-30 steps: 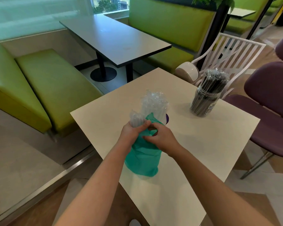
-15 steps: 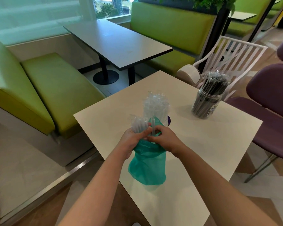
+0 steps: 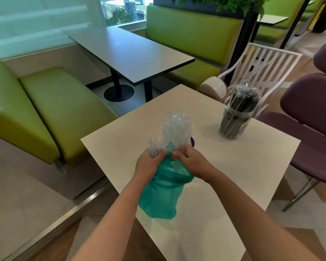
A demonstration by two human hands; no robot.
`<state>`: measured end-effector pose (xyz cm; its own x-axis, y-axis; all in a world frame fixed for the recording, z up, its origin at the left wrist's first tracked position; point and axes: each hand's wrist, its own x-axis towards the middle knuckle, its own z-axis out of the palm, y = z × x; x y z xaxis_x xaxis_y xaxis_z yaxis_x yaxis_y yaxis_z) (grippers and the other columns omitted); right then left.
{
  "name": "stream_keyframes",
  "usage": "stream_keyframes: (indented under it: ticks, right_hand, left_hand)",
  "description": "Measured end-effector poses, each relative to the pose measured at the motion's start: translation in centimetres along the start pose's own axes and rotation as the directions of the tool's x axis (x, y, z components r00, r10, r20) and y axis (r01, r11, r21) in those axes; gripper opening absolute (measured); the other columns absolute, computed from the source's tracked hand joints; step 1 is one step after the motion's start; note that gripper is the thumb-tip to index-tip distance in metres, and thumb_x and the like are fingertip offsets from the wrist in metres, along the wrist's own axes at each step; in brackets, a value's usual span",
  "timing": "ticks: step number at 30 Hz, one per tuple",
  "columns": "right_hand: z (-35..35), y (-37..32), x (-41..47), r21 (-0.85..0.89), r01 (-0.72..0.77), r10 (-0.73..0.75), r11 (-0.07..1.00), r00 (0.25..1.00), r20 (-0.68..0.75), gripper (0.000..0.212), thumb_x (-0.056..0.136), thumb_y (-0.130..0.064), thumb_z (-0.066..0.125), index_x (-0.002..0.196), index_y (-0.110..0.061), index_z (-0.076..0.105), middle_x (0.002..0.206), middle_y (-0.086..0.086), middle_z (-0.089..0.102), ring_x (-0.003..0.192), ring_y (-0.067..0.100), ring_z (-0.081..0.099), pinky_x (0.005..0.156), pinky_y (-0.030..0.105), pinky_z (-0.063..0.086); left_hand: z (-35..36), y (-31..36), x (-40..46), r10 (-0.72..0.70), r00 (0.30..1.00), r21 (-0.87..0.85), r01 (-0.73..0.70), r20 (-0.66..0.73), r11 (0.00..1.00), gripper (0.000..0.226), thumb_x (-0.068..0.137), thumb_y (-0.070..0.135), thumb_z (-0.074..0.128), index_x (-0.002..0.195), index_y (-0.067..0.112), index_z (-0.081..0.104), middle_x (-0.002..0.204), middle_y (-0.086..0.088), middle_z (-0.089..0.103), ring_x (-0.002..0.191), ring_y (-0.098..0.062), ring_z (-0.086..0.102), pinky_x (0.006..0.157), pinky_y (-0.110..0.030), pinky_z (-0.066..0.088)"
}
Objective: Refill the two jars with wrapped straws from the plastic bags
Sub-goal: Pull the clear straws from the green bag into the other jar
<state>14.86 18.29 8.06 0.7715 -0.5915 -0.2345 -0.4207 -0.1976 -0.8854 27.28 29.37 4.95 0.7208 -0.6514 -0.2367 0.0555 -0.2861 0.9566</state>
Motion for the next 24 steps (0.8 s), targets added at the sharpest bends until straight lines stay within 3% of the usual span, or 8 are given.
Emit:
stream_keyframes:
  ticks: [4, 8, 11, 14, 19, 24]
  right_hand:
    - [-1.3, -1.0, -0.3, -0.047, 0.102, -0.104, 0.994, 0.993, -0.050, 0.021, 0.100, -0.024, 0.051, 0.100, -0.011, 0.067, 0.094, -0.009, 0.065, 0.092, 0.001, 0.060, 0.077, 0.016, 0.044]
    - [-3.1, -3.0, -0.7, -0.060, 0.192, -0.197, 0.980, 0.975, -0.104, 0.020, 0.100, -0.021, 0.052, 0.106, -0.008, 0.065, 0.091, -0.014, 0.061, 0.084, -0.018, 0.054, 0.070, -0.001, 0.037]
    - [-4.6, -4.9, -1.1, -0.036, 0.256, -0.259, 0.966, 0.952, -0.166, 0.020, 0.099, -0.027, 0.052, 0.110, -0.015, 0.063, 0.107, -0.012, 0.061, 0.097, -0.003, 0.056, 0.076, 0.007, 0.041]
    - [-5.9, -6.7, -1.2, -0.013, 0.296, -0.293, 0.955, 0.935, -0.198, 0.021, 0.098, -0.034, 0.052, 0.113, -0.022, 0.059, 0.115, -0.008, 0.062, 0.100, 0.003, 0.057, 0.074, 0.012, 0.044]
    - [-6.9, -8.3, -0.9, -0.112, 0.279, -0.297, 0.954, 0.934, -0.199, 0.027, 0.097, -0.037, 0.053, 0.122, -0.028, 0.055, 0.107, -0.015, 0.057, 0.088, 0.002, 0.056, 0.072, 0.011, 0.045]
    - [-7.4, -8.7, -0.6, -0.139, 0.305, -0.331, 0.942, 0.914, -0.236, 0.026, 0.095, -0.036, 0.057, 0.120, -0.028, 0.058, 0.097, -0.023, 0.057, 0.086, 0.005, 0.059, 0.071, 0.015, 0.049]
  left_hand:
    - [0.4, 0.0, 0.5, 0.062, 0.996, 0.244, -0.046, -0.057, 0.969, 0.033, 0.084, 0.047, 0.069, 0.100, 0.020, 0.064, 0.091, 0.004, 0.069, 0.084, -0.014, 0.065, 0.069, -0.028, 0.048]
    - [0.9, 0.0, 0.9, 0.071, 0.994, 0.439, -0.030, -0.078, 0.898, 0.044, 0.088, 0.050, 0.061, 0.093, 0.007, 0.067, 0.091, -0.006, 0.064, 0.083, -0.024, 0.061, 0.070, -0.029, 0.042]
    - [1.2, 0.0, 1.2, 0.087, 0.991, 0.484, -0.027, -0.103, 0.875, 0.052, 0.090, 0.054, 0.055, 0.094, 0.004, 0.069, 0.096, -0.005, 0.058, 0.085, -0.025, 0.058, 0.075, -0.029, 0.041]
    - [1.4, 0.5, 1.4, 0.036, 0.991, 0.468, 0.028, -0.127, 0.883, 0.047, 0.087, 0.065, 0.051, 0.093, 0.020, 0.061, 0.093, -0.001, 0.065, 0.084, -0.024, 0.061, 0.075, -0.034, 0.050]
    - [1.5, 1.5, 2.1, 0.060, 0.987, 0.526, 0.030, -0.152, 0.850, 0.067, 0.083, 0.071, 0.053, 0.135, 0.030, 0.043, 0.119, 0.001, 0.064, 0.103, -0.027, 0.063, 0.076, -0.033, 0.047]
    - [1.4, 1.4, 3.2, 0.038, 0.994, 0.552, 0.022, -0.098, 0.834, 0.069, 0.080, 0.069, 0.057, 0.138, 0.034, 0.044, 0.120, 0.002, 0.066, 0.106, -0.026, 0.061, 0.082, -0.037, 0.049]
